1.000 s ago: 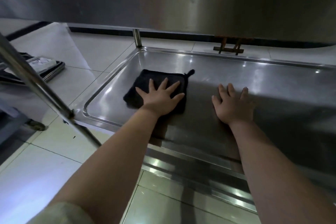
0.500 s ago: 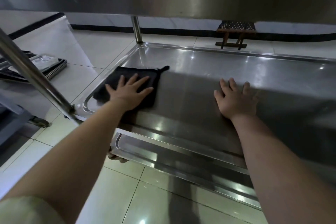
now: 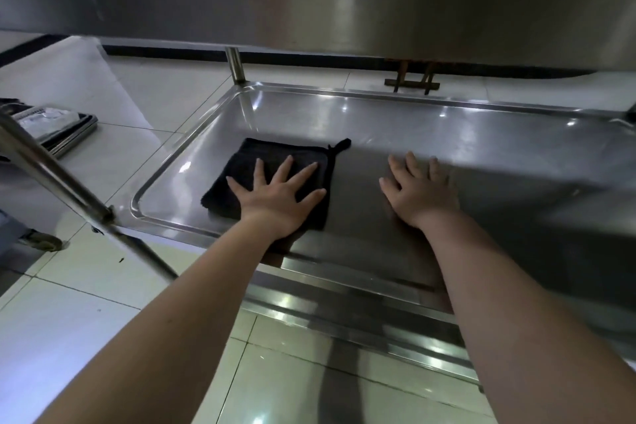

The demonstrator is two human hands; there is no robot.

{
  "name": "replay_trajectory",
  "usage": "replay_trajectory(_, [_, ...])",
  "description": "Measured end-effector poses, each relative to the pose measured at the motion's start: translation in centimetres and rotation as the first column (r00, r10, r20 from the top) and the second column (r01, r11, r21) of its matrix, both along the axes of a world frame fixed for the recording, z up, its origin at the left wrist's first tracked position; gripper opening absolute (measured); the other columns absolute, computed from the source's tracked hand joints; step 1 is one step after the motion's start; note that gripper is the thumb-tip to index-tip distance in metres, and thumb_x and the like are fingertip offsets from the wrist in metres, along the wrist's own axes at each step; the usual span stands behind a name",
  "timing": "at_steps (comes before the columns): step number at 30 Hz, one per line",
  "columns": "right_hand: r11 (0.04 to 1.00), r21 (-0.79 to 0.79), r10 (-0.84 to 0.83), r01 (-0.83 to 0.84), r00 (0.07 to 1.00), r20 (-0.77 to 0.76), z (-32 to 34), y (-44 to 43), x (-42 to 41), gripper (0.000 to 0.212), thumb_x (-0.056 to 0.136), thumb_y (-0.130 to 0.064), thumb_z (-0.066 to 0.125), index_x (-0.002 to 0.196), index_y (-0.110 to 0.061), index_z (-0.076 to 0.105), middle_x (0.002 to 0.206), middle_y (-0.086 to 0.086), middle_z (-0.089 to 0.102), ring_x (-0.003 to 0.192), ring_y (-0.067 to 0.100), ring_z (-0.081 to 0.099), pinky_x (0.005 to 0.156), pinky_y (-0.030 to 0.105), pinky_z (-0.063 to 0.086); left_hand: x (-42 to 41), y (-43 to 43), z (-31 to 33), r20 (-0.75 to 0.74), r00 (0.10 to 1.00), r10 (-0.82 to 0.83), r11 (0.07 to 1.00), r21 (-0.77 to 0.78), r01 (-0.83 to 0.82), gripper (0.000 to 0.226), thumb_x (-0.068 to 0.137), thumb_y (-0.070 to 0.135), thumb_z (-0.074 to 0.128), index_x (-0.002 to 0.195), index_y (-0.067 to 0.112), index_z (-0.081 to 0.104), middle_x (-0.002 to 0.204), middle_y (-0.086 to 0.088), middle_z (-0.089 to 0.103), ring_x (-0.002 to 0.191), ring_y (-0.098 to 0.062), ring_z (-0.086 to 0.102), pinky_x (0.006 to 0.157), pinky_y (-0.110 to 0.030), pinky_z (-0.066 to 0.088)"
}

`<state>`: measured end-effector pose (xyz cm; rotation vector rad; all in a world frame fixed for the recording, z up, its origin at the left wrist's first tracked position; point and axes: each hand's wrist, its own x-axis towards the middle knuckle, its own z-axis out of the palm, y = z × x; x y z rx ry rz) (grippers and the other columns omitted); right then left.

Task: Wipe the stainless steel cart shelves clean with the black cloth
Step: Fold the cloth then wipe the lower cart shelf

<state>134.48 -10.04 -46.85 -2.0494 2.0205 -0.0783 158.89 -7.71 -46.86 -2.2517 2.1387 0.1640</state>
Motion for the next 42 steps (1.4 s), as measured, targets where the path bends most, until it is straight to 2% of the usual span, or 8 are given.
replay_trajectory(3, [0.997, 0.08, 0.006, -0.004, 1.0, -0.02, -0.2, 2.6, -2.5, 0.061, 0.097, -0.064, 0.016, 0.151, -0.047, -0.005, 0.161, -0.014, -0.016, 0.148, 0.028, -0.016, 0.116, 0.057, -0.009, 0.2, -0.2, 0.2, 0.0, 1.0, 0.01, 1.0, 0.004, -0.01, 0.061, 0.079, 0.086, 0.009, 0.135, 0.071, -0.009, 0.16, 0.022, -0.008, 0.148, -0.03, -0.014, 0.102, -0.075, -0.009])
replay_trajectory(8, [0.999, -0.019, -0.035, 0.033, 0.992, -0.118, -1.4, 7.1, -4.6, 0.061, 0.091, -0.068, 0.005, 0.148, -0.051, -0.008, 0.161, -0.016, -0.016, 0.149, 0.028, -0.013, 0.116, 0.058, -0.008, -2.0, -0.2, 0.3, -0.013, 0.999, 0.031, 0.999, 0.015, -0.031, 0.063, 0.079, 0.085, 0.007, 0.138, 0.068, -0.006, 0.161, 0.019, -0.007, 0.147, -0.034, -0.014, 0.1, -0.076, -0.011])
replay_trajectory(15, [0.997, -0.052, -0.063, 0.058, 0.993, -0.1, -1.3, 7.2, -4.6, 0.057, 0.093, -0.063, 0.004, 0.148, -0.052, -0.004, 0.161, -0.019, -0.011, 0.15, 0.023, -0.012, 0.118, 0.055, -0.007, -12.2, 3.9, -0.5, -0.062, 0.981, -0.184, 0.983, -0.031, 0.182, 0.067, 0.076, 0.083, 0.002, 0.14, 0.064, -0.006, 0.162, 0.015, -0.006, 0.146, -0.036, -0.017, 0.09, -0.072, -0.026])
replay_trajectory(19, [0.997, -0.059, -0.054, 0.049, 0.995, -0.081, -1.3, 7.4, -4.7, 0.058, 0.092, -0.065, 0.007, 0.148, -0.053, -0.002, 0.161, -0.02, -0.009, 0.15, 0.022, -0.012, 0.118, 0.053, -0.008, -8.1, 4.1, -0.4, -0.067, 0.981, -0.18, 0.982, -0.071, 0.175, 0.069, 0.074, 0.088, 0.005, 0.139, 0.066, -0.002, 0.161, 0.018, -0.003, 0.148, -0.028, -0.013, 0.1, -0.071, -0.018])
replay_trajectory(25, [0.996, -0.072, -0.067, 0.061, 0.994, -0.083, -1.4, 7.5, -4.2, 0.057, 0.094, -0.065, 0.01, 0.148, -0.053, -0.002, 0.161, -0.019, -0.008, 0.15, 0.023, -0.01, 0.118, 0.054, -0.008, 4.1, 3.3, 0.3, -0.047, 0.997, 0.061, 0.998, 0.014, -0.061, 0.067, 0.072, 0.091, 0.005, 0.136, 0.071, -0.004, 0.16, 0.022, -0.005, 0.149, -0.026, -0.011, 0.106, -0.073, -0.009])
replay_trajectory(30, [0.994, -0.087, -0.073, 0.063, 0.989, -0.125, -1.6, 7.9, -3.4, 0.058, 0.094, -0.063, 0.008, 0.149, -0.051, -0.004, 0.162, -0.016, -0.009, 0.149, 0.027, -0.012, 0.117, 0.057, -0.009, 2.8, 3.6, 0.2, -0.04, 0.995, 0.089, 0.995, 0.044, -0.087, 0.063, 0.076, 0.087, 0.004, 0.136, 0.07, -0.008, 0.161, 0.018, -0.008, 0.147, -0.033, -0.016, 0.102, -0.075, -0.011])
replay_trajectory(37, [0.995, -0.058, -0.087, 0.081, 0.988, -0.125, -1.3, 8.1, -3.5, 0.058, 0.094, -0.057, 0.006, 0.15, -0.049, -0.004, 0.162, -0.018, -0.01, 0.15, 0.024, -0.01, 0.118, 0.055, -0.006, -11.8, 8.3, -0.3, -0.066, 0.981, -0.18, 0.984, -0.011, 0.18, 0.066, 0.081, 0.079, 0.002, 0.143, 0.058, -0.005, 0.163, 0.01, -0.007, 0.144, -0.043, -0.02, 0.087, -0.075, -0.026])
replay_trajectory(42, [0.995, -0.066, -0.079, 0.072, 0.991, -0.108, -1.1, 8.2, -3.9, 0.056, 0.095, -0.058, 0.009, 0.15, -0.05, -0.001, 0.162, -0.019, -0.007, 0.15, 0.022, -0.008, 0.119, 0.052, -0.006, -8.9, 7.9, -0.1, -0.081, 0.979, -0.186, 0.983, -0.011, 0.185, 0.069, 0.076, 0.086, 0.005, 0.14, 0.063, -0.007, 0.161, 0.017, -0.009, 0.146, -0.034, -0.02, 0.092, -0.073, -0.025])
